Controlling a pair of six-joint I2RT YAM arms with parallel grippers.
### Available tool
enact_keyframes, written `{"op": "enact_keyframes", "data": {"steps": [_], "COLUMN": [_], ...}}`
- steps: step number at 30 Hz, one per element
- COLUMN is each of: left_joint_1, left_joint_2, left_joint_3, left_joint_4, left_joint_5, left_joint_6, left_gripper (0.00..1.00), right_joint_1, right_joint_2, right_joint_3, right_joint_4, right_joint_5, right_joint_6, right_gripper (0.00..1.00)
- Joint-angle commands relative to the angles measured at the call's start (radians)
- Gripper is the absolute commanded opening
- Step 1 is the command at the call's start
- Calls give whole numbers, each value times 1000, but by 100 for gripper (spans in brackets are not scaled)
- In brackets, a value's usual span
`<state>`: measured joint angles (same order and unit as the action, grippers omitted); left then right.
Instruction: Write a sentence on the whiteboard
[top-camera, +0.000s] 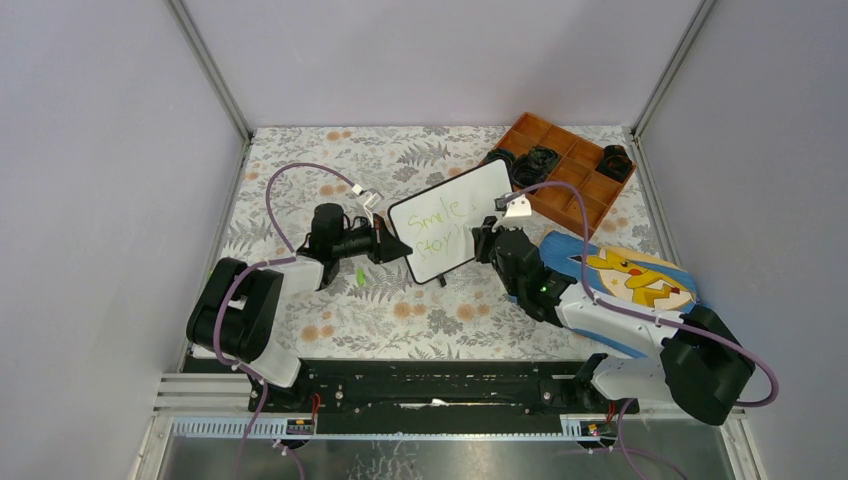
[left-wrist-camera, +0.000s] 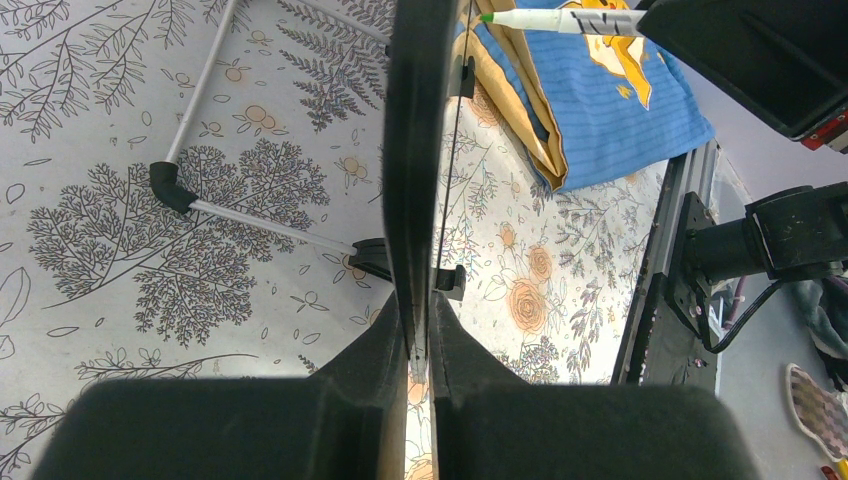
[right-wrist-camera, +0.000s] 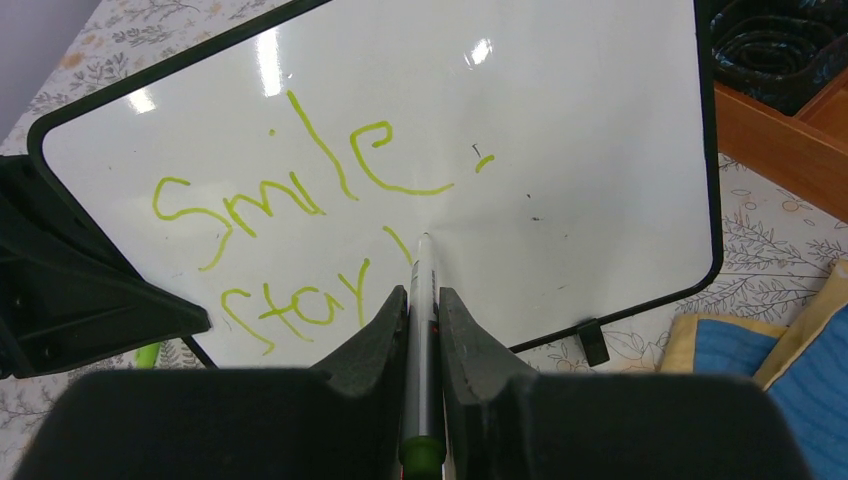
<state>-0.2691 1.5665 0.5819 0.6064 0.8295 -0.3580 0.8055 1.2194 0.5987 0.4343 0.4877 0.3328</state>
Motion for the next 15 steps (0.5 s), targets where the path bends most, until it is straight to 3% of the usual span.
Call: {"op": "enact_keyframes", "data": {"steps": [1, 15], "left_joint_1": [-23, -24], "left_joint_2": [30, 31], "left_joint_3": [-8, -8], "left_joint_4": [-114, -114], "left_joint_5": [-78, -78], "left_joint_6": [73, 73], "left_gripper": [0, 0], "right_joint_1": [-14, -14], "right_joint_2": [22, 48], "right_joint_3": [57, 60], "right_joint_4": [43, 37], "right_joint_5": [25, -59], "right_joint_6": [-8, -1], "right_gripper": [0, 0]}}
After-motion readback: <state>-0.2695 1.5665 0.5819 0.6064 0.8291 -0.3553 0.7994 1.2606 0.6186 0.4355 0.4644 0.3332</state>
